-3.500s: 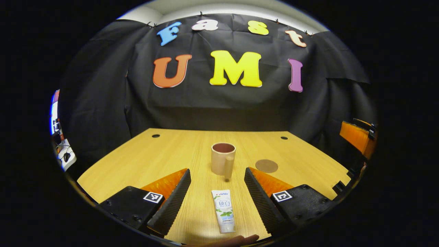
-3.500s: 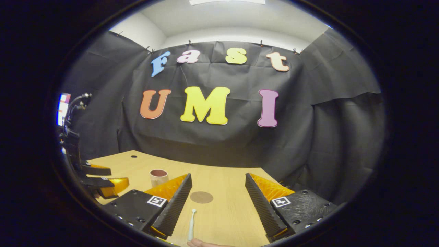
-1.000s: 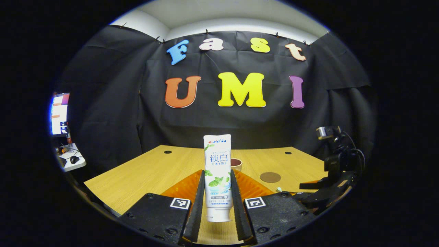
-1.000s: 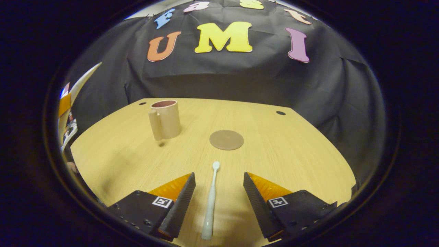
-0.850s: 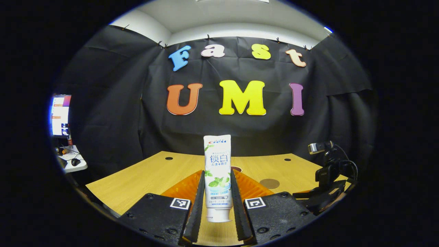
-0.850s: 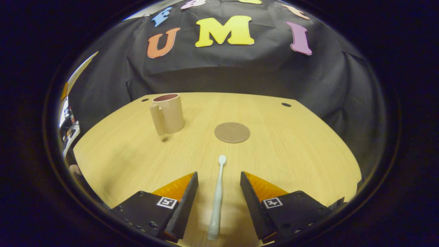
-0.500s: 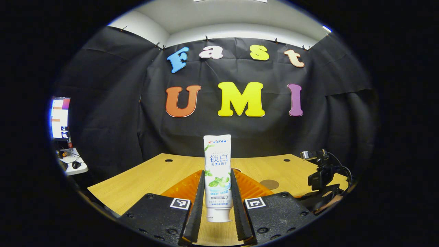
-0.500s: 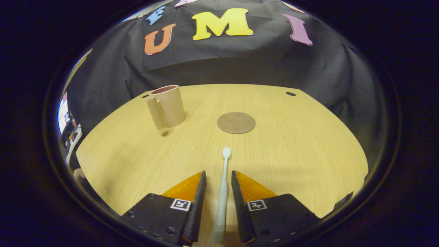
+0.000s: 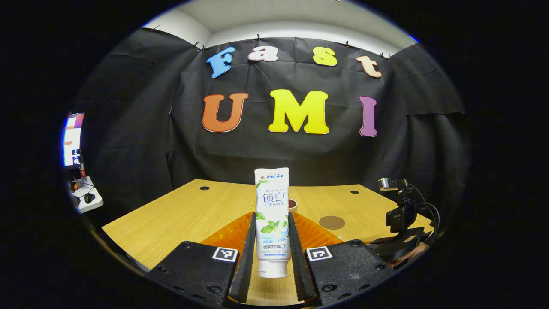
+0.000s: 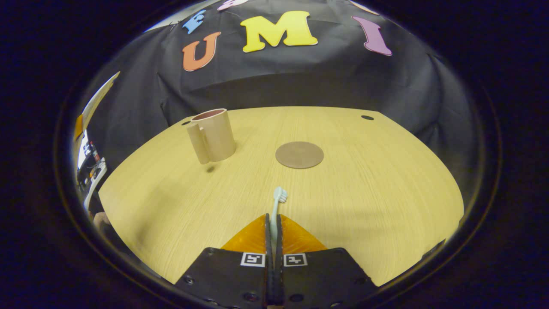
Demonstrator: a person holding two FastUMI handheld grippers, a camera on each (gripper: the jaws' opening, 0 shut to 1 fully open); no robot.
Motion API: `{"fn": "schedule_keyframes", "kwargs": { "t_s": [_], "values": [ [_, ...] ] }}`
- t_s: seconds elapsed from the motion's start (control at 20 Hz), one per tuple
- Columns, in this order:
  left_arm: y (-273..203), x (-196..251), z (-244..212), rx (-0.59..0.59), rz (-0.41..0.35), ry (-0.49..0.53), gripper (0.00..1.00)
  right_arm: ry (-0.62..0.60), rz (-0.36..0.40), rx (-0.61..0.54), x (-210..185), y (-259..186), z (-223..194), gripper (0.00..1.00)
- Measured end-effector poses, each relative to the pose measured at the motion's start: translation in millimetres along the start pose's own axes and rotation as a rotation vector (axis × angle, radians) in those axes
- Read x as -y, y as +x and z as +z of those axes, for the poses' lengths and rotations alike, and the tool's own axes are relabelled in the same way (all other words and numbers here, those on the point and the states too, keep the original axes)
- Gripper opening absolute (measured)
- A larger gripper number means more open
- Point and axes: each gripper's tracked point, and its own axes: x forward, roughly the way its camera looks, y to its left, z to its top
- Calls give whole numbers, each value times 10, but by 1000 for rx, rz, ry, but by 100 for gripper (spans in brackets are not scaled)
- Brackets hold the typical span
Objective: Put the toothbrush and toothpaste on the desktop into the cup, then pick up the cup and place it on the coaster on the desktop.
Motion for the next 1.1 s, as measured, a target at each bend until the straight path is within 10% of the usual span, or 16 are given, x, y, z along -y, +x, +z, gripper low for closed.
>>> {"fn": "schedule_keyframes", "kwargs": {
  "t_s": [1.1],
  "values": [
    [601,46,-212,-119,-7,-37,43,-69,23,553,-30,-1676,1234,1]
  ]
}}
